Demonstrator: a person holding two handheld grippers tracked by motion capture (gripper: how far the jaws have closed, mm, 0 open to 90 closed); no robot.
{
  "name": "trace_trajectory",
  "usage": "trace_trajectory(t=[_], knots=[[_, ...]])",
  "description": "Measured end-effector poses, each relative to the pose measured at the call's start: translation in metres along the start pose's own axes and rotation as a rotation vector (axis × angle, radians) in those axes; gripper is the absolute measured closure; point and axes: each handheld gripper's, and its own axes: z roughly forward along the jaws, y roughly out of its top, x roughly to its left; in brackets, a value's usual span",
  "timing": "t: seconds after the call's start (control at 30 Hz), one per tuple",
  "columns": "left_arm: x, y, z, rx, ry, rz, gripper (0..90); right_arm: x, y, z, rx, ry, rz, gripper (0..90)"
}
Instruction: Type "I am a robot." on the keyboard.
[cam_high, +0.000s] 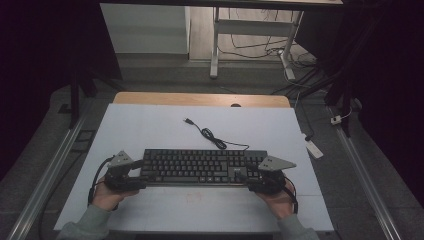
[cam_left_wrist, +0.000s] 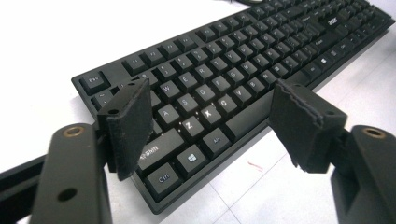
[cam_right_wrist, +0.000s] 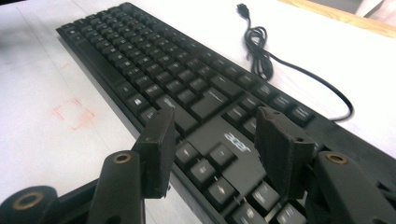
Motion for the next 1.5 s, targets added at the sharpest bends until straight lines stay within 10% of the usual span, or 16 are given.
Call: trace_trajectory(t=[0.97,1.27,1.5], knots=[[0.003,0.002,0.003,0.004,-0.001,0.024,65.1,0.027,0.044,0.056,0.025,0.138,-0.062,89.2],[0.003,0.003,0.002,-0.002,0.014,0.037,88.3,0.031,0.052,0.07,0.029,0.154,-0.061,89.5],[0.005,0.004,0.006,0.02,0.038,0.047,89.1,0.035,0.058,0.087,0.048,0.163,-0.062,89.5]])
